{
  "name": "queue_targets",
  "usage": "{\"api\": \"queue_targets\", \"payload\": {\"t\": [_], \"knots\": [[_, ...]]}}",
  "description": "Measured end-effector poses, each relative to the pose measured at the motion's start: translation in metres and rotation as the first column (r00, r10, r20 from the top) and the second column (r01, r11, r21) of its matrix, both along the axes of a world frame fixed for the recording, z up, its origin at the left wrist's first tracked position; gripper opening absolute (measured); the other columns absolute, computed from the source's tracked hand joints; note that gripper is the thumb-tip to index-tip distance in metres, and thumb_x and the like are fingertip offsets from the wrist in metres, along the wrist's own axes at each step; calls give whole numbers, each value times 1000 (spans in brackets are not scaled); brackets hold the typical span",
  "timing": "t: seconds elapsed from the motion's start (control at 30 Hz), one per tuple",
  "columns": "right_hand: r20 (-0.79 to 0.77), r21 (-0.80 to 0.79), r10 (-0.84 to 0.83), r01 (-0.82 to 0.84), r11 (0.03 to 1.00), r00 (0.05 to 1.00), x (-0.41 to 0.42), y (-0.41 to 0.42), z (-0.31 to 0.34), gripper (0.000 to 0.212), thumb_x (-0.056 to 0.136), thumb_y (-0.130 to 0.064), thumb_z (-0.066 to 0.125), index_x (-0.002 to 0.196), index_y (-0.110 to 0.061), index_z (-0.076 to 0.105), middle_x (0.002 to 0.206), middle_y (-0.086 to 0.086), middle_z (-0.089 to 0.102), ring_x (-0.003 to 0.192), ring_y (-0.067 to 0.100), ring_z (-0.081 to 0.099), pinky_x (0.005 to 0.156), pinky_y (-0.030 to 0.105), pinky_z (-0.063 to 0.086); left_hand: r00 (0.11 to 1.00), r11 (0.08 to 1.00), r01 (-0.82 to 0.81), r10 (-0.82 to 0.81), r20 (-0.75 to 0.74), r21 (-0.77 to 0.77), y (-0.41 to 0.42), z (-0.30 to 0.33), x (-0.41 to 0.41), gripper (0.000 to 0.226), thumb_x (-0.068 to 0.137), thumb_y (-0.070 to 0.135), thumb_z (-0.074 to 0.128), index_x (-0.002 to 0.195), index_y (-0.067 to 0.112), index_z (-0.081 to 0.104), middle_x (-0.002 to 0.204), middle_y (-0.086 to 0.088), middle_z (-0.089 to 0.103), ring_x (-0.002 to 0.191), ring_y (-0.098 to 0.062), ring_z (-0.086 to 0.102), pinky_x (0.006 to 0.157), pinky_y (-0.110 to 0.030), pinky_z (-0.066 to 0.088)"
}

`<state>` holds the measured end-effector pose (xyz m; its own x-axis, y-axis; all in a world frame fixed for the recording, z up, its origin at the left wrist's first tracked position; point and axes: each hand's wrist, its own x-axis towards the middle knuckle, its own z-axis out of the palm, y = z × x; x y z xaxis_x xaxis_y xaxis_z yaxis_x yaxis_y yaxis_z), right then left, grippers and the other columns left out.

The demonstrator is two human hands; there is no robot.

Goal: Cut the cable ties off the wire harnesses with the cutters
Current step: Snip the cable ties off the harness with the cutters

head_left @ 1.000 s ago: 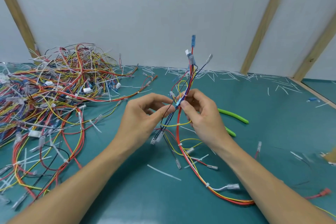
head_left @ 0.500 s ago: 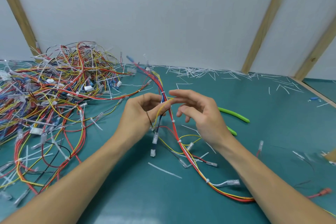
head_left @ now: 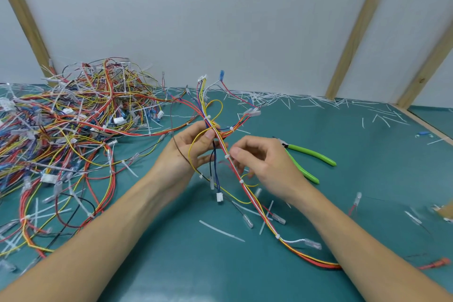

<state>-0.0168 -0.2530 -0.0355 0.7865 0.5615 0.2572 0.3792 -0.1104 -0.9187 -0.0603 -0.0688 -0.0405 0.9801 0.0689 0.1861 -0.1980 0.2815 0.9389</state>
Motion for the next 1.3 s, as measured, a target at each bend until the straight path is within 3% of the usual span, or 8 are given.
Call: {"api": "queue_targets", "payload": {"t": [0.17, 0.27, 0.53, 0.8, 0.93, 1.03, 1.1, 1.3], "knots": [[-28, -59, 134, -135, 989, 991, -3, 0, 1, 15, 99, -10, 67, 91, -3, 77, 81, 12, 74, 67, 5, 61, 62, 16, 48, 1000, 999, 18, -17, 18, -30, 2, -1, 0, 12, 94, 23, 56, 100, 20, 66, 89, 8, 68, 77, -7, 63, 70, -21, 52], [-32, -48, 136, -137, 989, 990, -2, 0, 0, 11, 97, -9, 69, 89, -9, 78, 71, 1, 69, 66, 6, 59, 62, 16, 49, 1000, 999, 9, -9, -6, -31, 1, 0, 0, 15, 92, 24, 57, 94, 26, 72, 87, 7, 68, 76, -7, 63, 70, -22, 52], [107, 16, -85, 84, 996, 991, 6, -3, 1, 14, 92, -14, 76, 79, -19, 76, 65, -9, 67, 61, 5, 57, 63, 25, 47, 992, 997, 24, -33, -118, -74, 8, 0, 3, 28, 94, 28, 57, 117, 18, 69, 117, 1, 74, 105, -14, 71, 78, -24, 59], [234, 124, -336, 315, 941, 913, 11, -5, 0, 14, 93, -17, 75, 79, -18, 75, 68, -14, 67, 63, 4, 58, 62, 19, 45, 862, 920, -393, 370, -346, 6, 17, -4, 9, 29, 96, -1, 47, 107, 18, 65, 94, 4, 73, 70, -7, 72, 65, -27, 47], [207, 199, -413, 375, 906, 887, 14, -8, 2, 13, 93, -18, 75, 81, -21, 75, 68, -12, 68, 61, 4, 58, 64, 20, 45, 817, 812, -567, 576, -35, 141, 10, 6, 4, 17, 94, 2, 52, 95, 15, 62, 78, -1, 60, 57, -9, 58, 54, -22, 38], [190, 192, -434, 400, 896, 881, 14, -7, 1, 11, 93, -21, 75, 82, -23, 74, 71, -12, 69, 64, 8, 62, 64, 32, 52, 824, 771, -558, 468, 320, 307, -6, 12, -10, 5, 91, 11, 59, 89, 9, 63, 70, 1, 58, 62, -11, 52, 56, -23, 41], [184, 178, -437, 407, 896, 881, 14, -7, 0, 11, 93, -23, 75, 82, -23, 74, 72, -10, 69, 68, 16, 65, 66, 40, 56, 840, 719, -521, 334, 428, 460, -17, 12, -18, 9, 89, 19, 63, 84, 13, 68, 68, 2, 61, 62, -11, 50, 55, -30, 40], [221, 126, -396, 376, 918, 891, 14, -4, -6, 11, 92, -19, 76, 80, -19, 75, 72, -9, 70, 66, 10, 62, 65, 32, 50, 952, 600, -219, -43, 304, 769, -24, -2, -17, 17, 91, 23, 68, 105, 30, 75, 90, 10, 68, 75, -16, 57, 62, -14, 33]]}}
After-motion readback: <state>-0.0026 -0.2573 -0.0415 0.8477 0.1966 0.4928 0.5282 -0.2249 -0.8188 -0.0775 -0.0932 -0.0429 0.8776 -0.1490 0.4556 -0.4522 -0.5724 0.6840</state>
